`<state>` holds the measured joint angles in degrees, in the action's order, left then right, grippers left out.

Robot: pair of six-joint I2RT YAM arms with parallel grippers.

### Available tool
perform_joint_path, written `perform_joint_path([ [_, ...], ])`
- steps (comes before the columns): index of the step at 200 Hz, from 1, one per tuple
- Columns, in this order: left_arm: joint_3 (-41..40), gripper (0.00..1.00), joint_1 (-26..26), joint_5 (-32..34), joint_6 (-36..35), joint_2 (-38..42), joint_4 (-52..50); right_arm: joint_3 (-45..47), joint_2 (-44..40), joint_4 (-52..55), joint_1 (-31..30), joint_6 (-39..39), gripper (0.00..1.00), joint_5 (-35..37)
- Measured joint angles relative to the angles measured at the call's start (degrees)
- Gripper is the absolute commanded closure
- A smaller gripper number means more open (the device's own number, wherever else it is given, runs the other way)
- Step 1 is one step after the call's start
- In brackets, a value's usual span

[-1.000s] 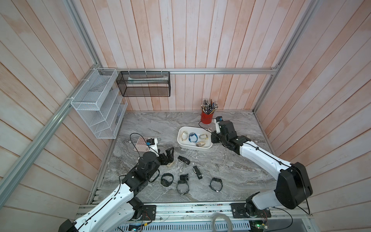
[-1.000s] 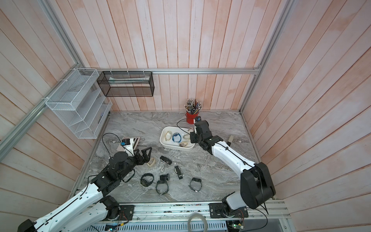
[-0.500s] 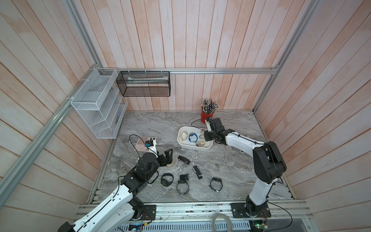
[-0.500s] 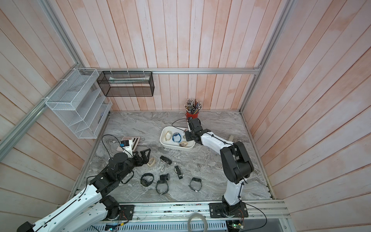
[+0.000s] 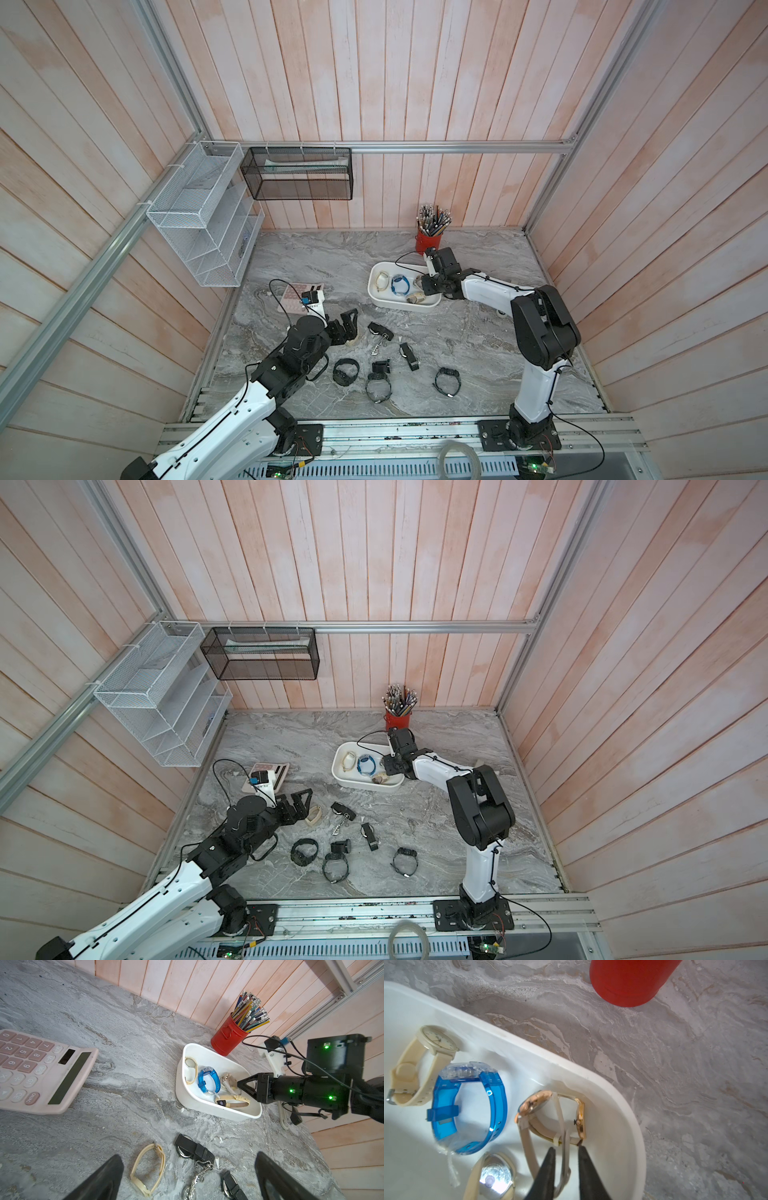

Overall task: Put the watch into the storage box
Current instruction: Place the watch in the storage box.

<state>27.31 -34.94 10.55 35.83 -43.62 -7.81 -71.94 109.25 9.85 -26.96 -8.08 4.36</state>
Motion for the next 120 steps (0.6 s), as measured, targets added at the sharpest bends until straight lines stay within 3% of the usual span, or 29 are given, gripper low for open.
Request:
perform_joint_path([
  [11,0.0,0.0,0.02,0.0,0.0,0.0,0.02,0.0,-0.68,0.02,0.0,-0.74,0.47,-0.15],
  [69,-0.61,0.01,0.02,-0.46,0.85,-0.33,1.14,1.88,-14.53,-0.83,0.02,-1.79,0.28,-0.94],
  [91,-0.76,0.0,0.07,-1.01,0.9,-1.2,1.53,8.26,-24.39,-3.87,0.07,-2.99,0.22,-1.55],
  [120,-0.76,0.0,0.07,-1.75,1.29,-3.1,2.69,24.09,-37.35,-11.43,0.11,-5.97,0.14,-3.43],
])
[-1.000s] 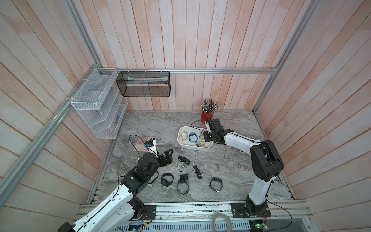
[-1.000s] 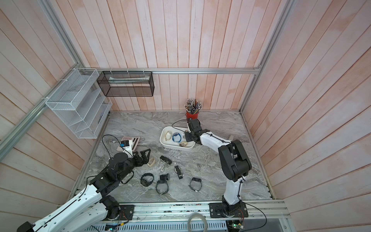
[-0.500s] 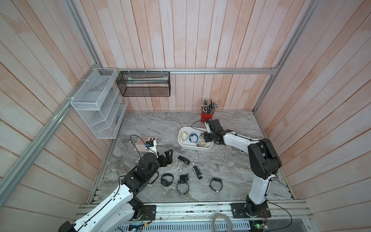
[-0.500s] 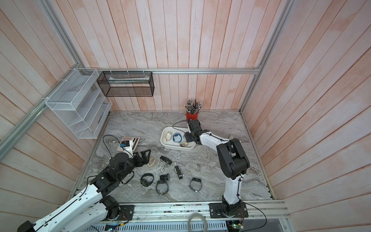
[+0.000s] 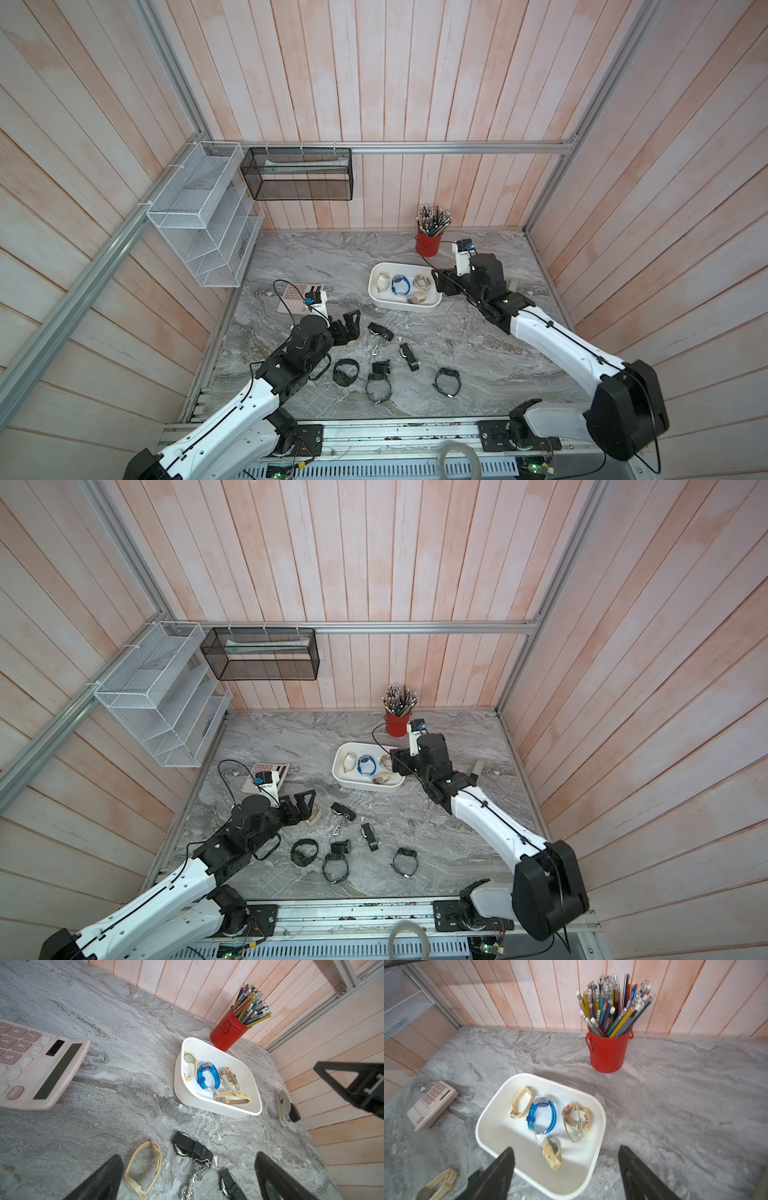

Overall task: Put the watch into the storage box
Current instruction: Place the watch in the storage box, then pick up the watch at the center of the board.

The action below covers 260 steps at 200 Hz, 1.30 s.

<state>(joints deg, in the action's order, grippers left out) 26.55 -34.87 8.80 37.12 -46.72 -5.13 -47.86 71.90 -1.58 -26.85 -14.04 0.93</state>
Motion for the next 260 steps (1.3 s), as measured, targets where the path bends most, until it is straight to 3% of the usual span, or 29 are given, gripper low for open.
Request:
perform_joint_path([
  [36,0.0,0.02,0.0,-1.05,0.04,-1.73,0.02,11.65,-6.51,-1.53,0.0,-3.15,0.12,-0.44],
  [62,0.0,0.07,0.0,-1.44,0.39,-3.02,-0.04,11.74,-6.54,-3.21,0.0,-3.89,0.12,-0.44],
  [92,0.39,0.21,0.0,-2.67,1.16,-5.92,-1.31,10.21,-4.83,-3.45,0.0,-4.24,0.12,-0.85],
  [141,6.21,0.38,0.07,-5.44,0.61,-16.87,-5.86,9.97,-4.24,-3.63,0.0,-4.42,0.12,-0.81],
  [260,13.77,0.45,0.11,-6.47,-0.11,-30.88,-10.4,9.99,-4.11,-3.63,0.0,-4.81,0.12,-0.81],
])
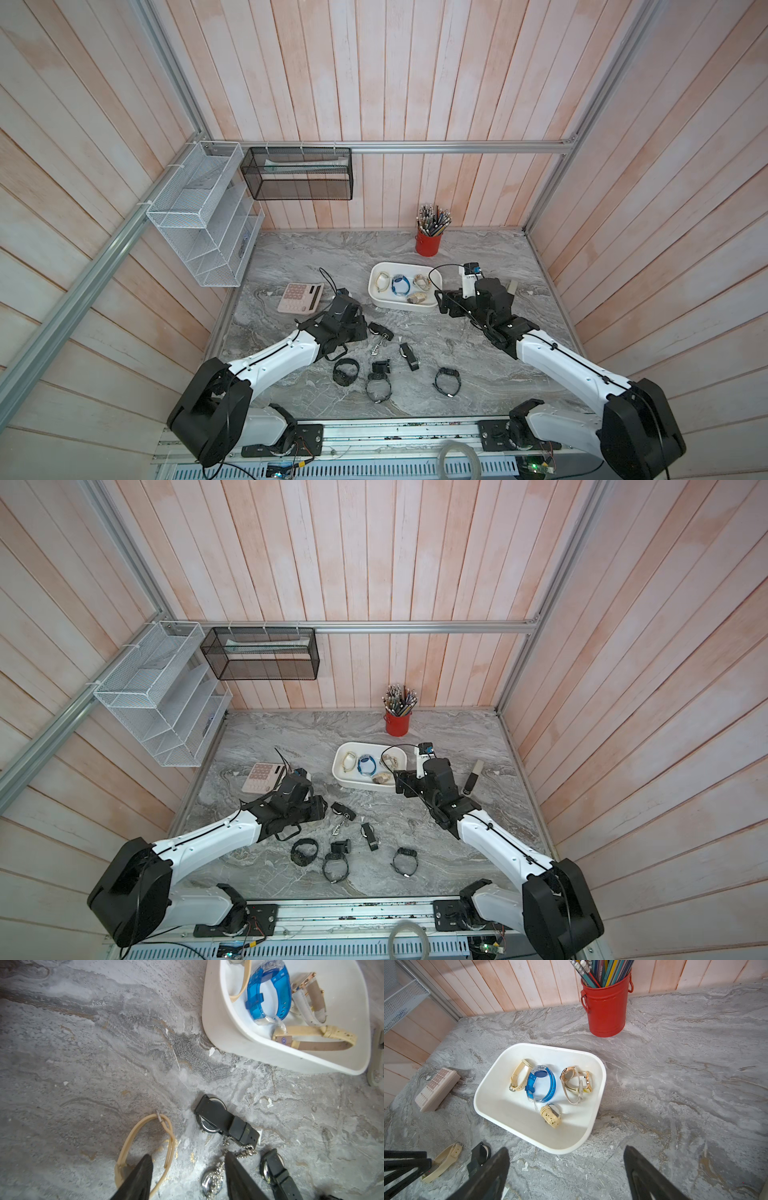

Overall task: Put the watch into the storage box
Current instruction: Pick up the watch at the center of the board, then place the watch in the storage box.

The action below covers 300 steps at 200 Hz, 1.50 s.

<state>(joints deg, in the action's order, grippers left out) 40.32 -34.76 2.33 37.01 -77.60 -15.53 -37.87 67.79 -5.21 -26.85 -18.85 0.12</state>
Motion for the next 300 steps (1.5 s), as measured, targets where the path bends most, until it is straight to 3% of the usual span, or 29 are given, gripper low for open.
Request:
perform_joint_path([
  [58,1.18,0.54,0.68,-0.46,0.07,-5.44,-0.09,0.0,-0.7,0.02,0.0,0.42,0.12,0.02],
  [170,2.34,1.0,1.29,-0.79,-0.46,-8.61,0.5,0.0,-1.6,0.04,0.0,0.9,0.12,0.92],
  [234,2.8,1.0,1.36,-0.81,-1.66,-1.11,-0.07,0.0,-1.68,0.0,0.0,0.85,0.12,0.9],
  [300,8.2,1.0,1.36,-1.46,-4.92,1.22,-1.62,0.02,-1.73,0.02,0.0,0.83,0.11,0.9],
])
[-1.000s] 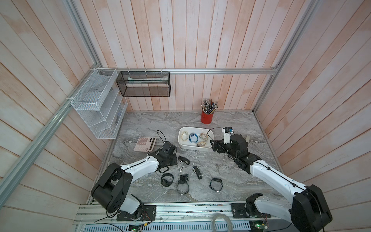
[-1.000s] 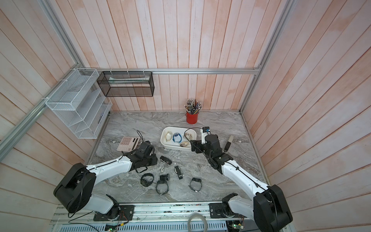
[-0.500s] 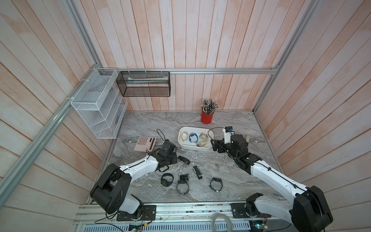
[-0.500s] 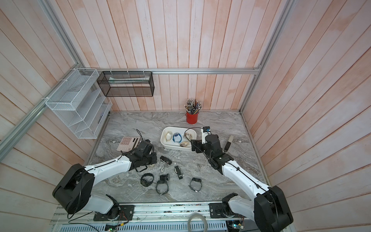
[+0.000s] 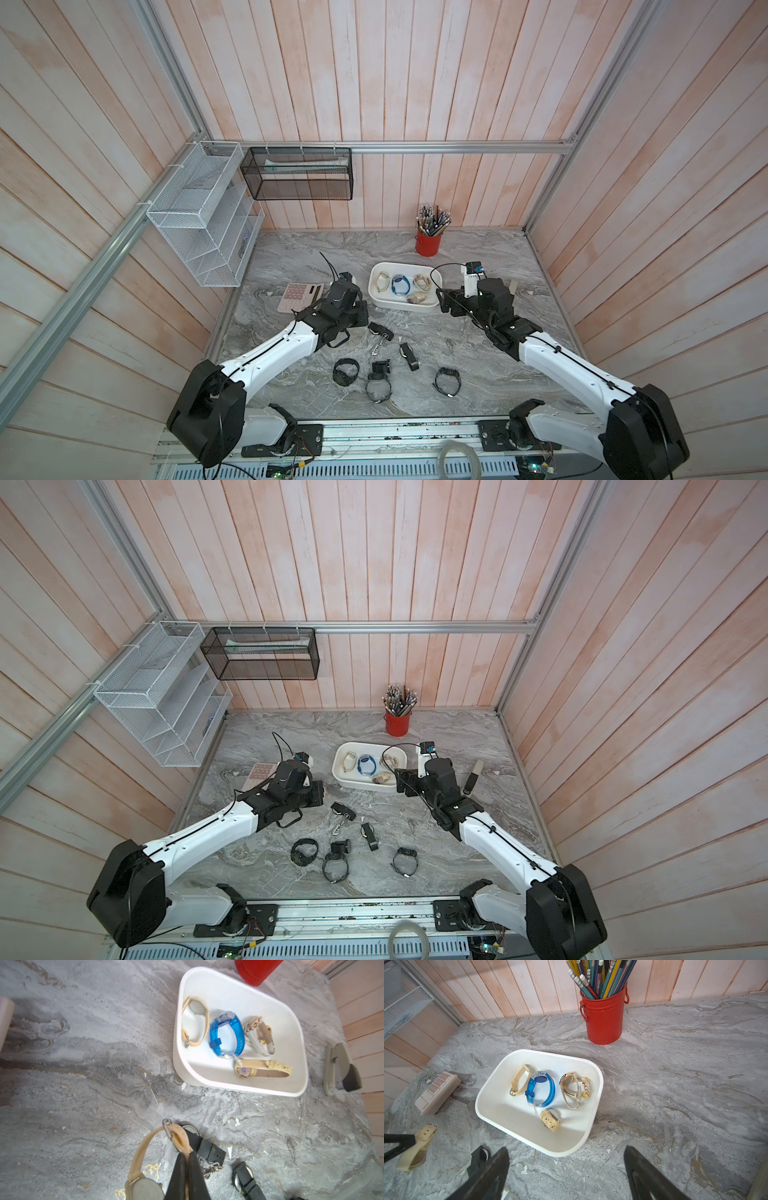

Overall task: Put the watch into the storage box
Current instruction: Place the watch in the storage box.

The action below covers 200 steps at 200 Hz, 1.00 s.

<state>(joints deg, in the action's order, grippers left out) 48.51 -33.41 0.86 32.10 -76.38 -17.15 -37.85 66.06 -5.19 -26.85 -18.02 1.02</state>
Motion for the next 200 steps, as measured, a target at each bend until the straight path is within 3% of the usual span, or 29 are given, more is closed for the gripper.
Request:
perform_joint_path([
  [39,7.96,1.0,-0.02,-0.63,-3.63,-2.89,0.0,0.31,-1.18,0.0,0.0,0.0,0.12,0.0],
  [105,25.68,1.0,-0.42,-2.36,-9.9,-20.65,1.77,1.53,-3.41,0.35,0.0,-0.46,0.12,0.17],
  [200,41.86,1.0,-0.9,-2.38,-14.29,-38.75,1.38,3.23,-4.7,0.96,0.0,-1.38,0.12,0.66],
])
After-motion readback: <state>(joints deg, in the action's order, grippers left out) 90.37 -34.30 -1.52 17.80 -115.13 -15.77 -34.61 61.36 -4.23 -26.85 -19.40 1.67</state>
